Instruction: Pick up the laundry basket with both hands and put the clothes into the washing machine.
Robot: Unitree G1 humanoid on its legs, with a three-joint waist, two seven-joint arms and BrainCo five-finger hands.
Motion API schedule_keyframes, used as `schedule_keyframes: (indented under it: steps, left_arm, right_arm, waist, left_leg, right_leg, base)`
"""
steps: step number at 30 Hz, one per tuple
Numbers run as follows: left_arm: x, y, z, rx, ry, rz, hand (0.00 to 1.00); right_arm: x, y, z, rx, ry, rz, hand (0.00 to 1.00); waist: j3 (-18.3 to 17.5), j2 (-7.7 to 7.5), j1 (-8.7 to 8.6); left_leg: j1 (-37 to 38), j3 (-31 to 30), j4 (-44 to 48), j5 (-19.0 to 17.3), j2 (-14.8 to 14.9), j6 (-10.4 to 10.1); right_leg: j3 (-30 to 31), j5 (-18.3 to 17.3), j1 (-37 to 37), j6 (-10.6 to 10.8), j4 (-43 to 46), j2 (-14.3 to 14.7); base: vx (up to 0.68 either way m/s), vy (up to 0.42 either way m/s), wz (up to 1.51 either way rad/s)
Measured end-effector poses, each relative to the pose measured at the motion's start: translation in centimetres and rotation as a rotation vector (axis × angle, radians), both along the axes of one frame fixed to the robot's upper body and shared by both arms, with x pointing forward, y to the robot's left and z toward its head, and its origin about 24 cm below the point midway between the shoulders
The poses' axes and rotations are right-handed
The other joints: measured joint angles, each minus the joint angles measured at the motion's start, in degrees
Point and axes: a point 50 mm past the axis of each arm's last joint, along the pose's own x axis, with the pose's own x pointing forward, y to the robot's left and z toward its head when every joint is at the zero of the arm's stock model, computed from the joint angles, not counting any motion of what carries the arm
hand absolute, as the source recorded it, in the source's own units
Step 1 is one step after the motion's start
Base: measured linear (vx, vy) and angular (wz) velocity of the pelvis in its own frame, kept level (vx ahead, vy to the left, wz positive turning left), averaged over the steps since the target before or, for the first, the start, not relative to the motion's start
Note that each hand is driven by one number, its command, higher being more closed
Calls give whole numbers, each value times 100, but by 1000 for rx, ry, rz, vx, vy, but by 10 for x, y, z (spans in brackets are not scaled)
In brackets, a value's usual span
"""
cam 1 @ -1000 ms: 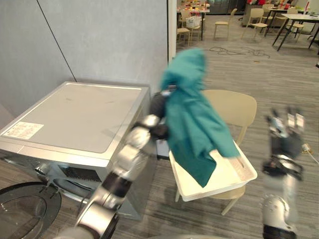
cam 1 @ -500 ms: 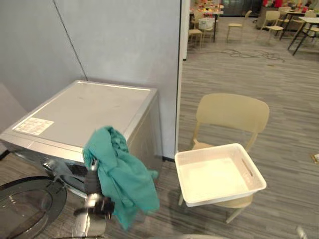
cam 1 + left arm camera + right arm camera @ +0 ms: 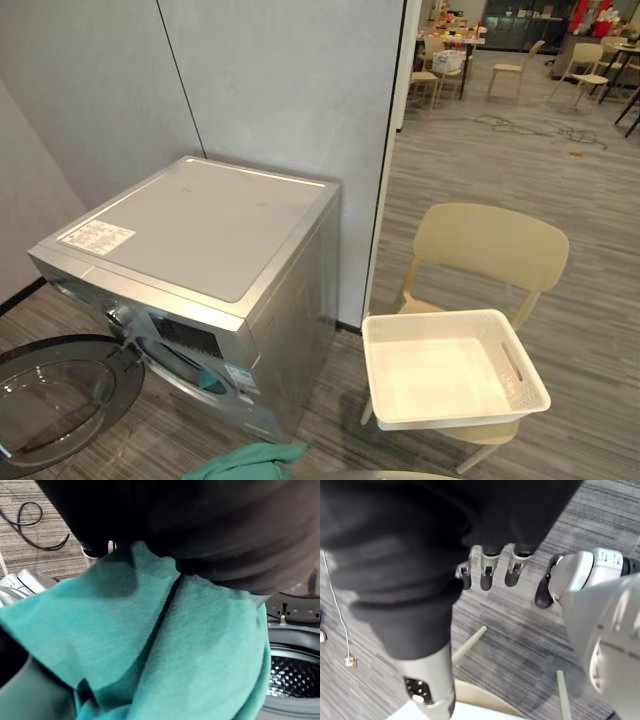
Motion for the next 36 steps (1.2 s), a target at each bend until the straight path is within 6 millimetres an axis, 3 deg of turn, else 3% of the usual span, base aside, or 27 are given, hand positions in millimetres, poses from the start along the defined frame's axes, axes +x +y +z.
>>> schedule_keyframes:
  steps: [5,7,9,11,12,13,14,16,17,18,19,20,21,22,23,24,25,27,28,30,31,32,33,34,35,36]
  left_arm:
    - [18,-11,-3,-24,-32,7,100]
    - [47,-10,1,-3,-108,-26,100]
    - [72,-9,6,17,-178,-46,100]
    - [87,-14,9,14,-216,-63,100]
    - [93,-14,10,17,-226,-68,100]
    - [91,-16,9,15,-215,-69,100]
    - [89,-16,9,16,-206,-70,100]
    - [83,-15,8,20,-191,-68,100]
    - [83,-14,8,21,-189,-69,100]
    - [83,-13,8,23,-187,-70,100]
    - [82,-9,8,38,-182,-67,100]
    - [81,-6,8,45,-178,-66,100]
    - [78,-6,7,39,-162,-64,100]
    - [77,-7,5,30,-150,-70,100]
    - [72,4,6,55,-125,-89,100]
    - [67,14,7,78,-107,-95,100]
    - [60,21,7,91,-82,-108,100]
    - [58,22,6,90,-62,-149,100]
    - [62,20,6,88,-68,-177,100]
    - [66,19,5,87,-65,-206,100]
    - [63,13,2,65,-48,-212,100]
    - [61,8,1,52,-40,-221,100]
    - [59,0,-2,31,-28,-236,100]
    - [60,-5,-2,25,-26,-248,100]
    - [55,0,-3,37,-7,-250,100]
    - [53,3,-2,43,-1,-254,100]
  right_arm:
    - [47,19,-1,27,-69,248,0]
    - [78,21,3,-5,-131,408,0]
    - [95,20,6,-38,-159,486,0]
    - [108,13,10,-71,-174,525,0]
    - [112,12,11,-85,-178,546,0]
    - [113,11,11,-95,-166,568,0]
    - [112,11,11,-97,-159,578,0]
    - [107,12,9,-84,-140,578,0]
    - [104,10,8,-81,-129,562,0]
    - [101,8,7,-79,-121,545,0]
    - [94,3,5,-74,-97,502,0]
    - [90,0,4,-72,-83,482,0]
    - [80,-11,4,-82,-51,422,0]
    - [75,-15,3,-81,-30,389,0]
    - [67,-5,-3,-26,-1,364,0]
    - [63,2,-5,6,11,359,0]
    - [59,4,-6,22,20,338,0]
    - [60,3,-6,20,15,329,0]
    - [64,1,-5,8,2,326,0]
    - [69,0,-3,-4,-4,320,0]
    - [73,-4,-1,-25,-18,308,0]
    - [74,-6,0,-35,-24,306,0]
    - [75,-10,2,-52,-41,294,0]
    - [80,-9,3,-55,-58,298,0]
    - [83,0,2,-35,-70,325,0]
    - [84,6,1,-23,-75,337,0]
  waist:
    - [142,6,131]
    - [460,-34,159]
    - [560,-57,157]
    - [759,63,165]
    - [859,26,202]
    - [859,81,279]
    - [863,85,299]
    - [853,76,271]
    - [845,68,258]
    - [837,65,249]
    - [809,32,225]
    - [765,32,210]
    - [622,176,134]
    - [607,133,124]
    - [582,-59,158]
    - [508,-205,135]
    - [469,-280,167]
    - [462,-266,166]
    - [391,-183,166]
    - [363,-148,172]
    - [305,-33,141]
    - [265,37,141]
    - [247,165,138]
    - [297,264,143]
    - [271,200,143]
    - [252,139,140]
  left_leg:
    - [-20,-1,67,6,0,-6]
    - [-480,-222,540,3,-107,-2]
    - [-1198,-645,1126,9,-213,0]
    - [-1539,-944,1325,126,-226,-79]
    - [-1666,-942,1585,29,-199,46]
    - [-1769,-792,2461,-396,-53,235]
    - [-1735,-782,2784,-521,33,222]
    - [-1545,-794,3329,-679,548,103]
    - [-1431,-790,3296,-674,940,95]
    - [-1406,-781,3233,-664,1134,80]
    - [-1286,-682,2833,-639,1542,78]
    - [-1234,-566,2546,-573,1685,83]
    - [-1071,-409,1886,-307,1783,-84]
    - [-975,-339,1679,-447,1641,-461]
    - [-1032,-334,1636,-401,1325,-802]
    - [-1112,-361,1732,-408,1182,-812]
    - [-1172,-381,2005,-531,1022,-935]
    - [-1352,-383,2281,-635,869,-844]
    - [-1569,-408,2463,-826,760,-615]
    - [-1746,-442,2593,-938,581,-435]
    - [-1774,-552,2558,-1189,513,-398]
    - [-1772,-576,2516,-1293,504,-394]
    - [-1712,-588,2377,-1341,501,-352]
    - [-1631,-649,2287,-1340,524,-343]
    - [-1550,-776,2161,-1299,527,-281]
    - [-1513,-791,2130,-1299,527,-280]
  right_leg:
    - [-9,-68,-2,-23,100,-10]
    - [-216,-365,-341,-33,742,-187]
    - [-625,-616,-806,-93,1368,-373]
    - [-1014,-672,-915,-181,1590,-480]
    - [-1220,-684,-903,-199,1624,-641]
    - [-1343,-687,-833,-204,1684,-709]
    - [-1385,-686,-780,-203,1694,-738]
    - [-1635,-656,-642,-152,1715,-843]
    - [-1760,-601,-612,-70,1721,-900]
    - [-1816,-558,-615,-18,1723,-932]
    - [-1984,-405,-654,156,1731,-1100]
    - [-2051,-335,-688,240,1732,-1184]
    - [-2225,-170,-713,472,1703,-1313]
    - [-2239,-51,-708,553,1629,-1408]
    - [-2144,234,-656,579,1175,-1525]
    - [-2075,469,-493,489,816,-1462]
    - [-2081,959,-258,389,362,-1481]
    - [-2093,1382,-161,378,159,-1600]
    - [-2107,1543,-236,291,115,-1694]
    - [-2105,1701,-328,150,115,-1861]
    - [-2038,1941,-372,-170,150,-1875]
    - [-1973,2058,-420,-326,194,-1870]
    - [-1613,2193,-578,-728,417,-1822]
    - [-1149,1845,-735,-820,814,-1691]
    - [-592,961,-931,-560,1447,-1319]
    - [-454,575,-968,-519,1614,-1167]
  base:
    - [59,2,1]
    - [-81,-26,58]
    - [-124,-71,117]
    - [-101,-75,116]
    - [-108,-62,97]
    - [-96,-21,67]
    - [-104,49,54]
    - [-142,122,60]
    - [-105,180,60]
    - [-90,381,82]
    - [-47,387,73]
    - [-43,534,99]
    - [-15,393,73]
    - [-34,520,66]
    - [-34,462,33]
    - [-45,498,24]
    - [-32,355,15]
    - [-115,353,14]
    - [-158,329,21]
    - [-151,270,23]
    - [-120,206,27]
    - [-88,216,32]
    - [-18,128,19]
    - [-22,130,24]
    - [2,7,18]
    - [-2,-79,10]
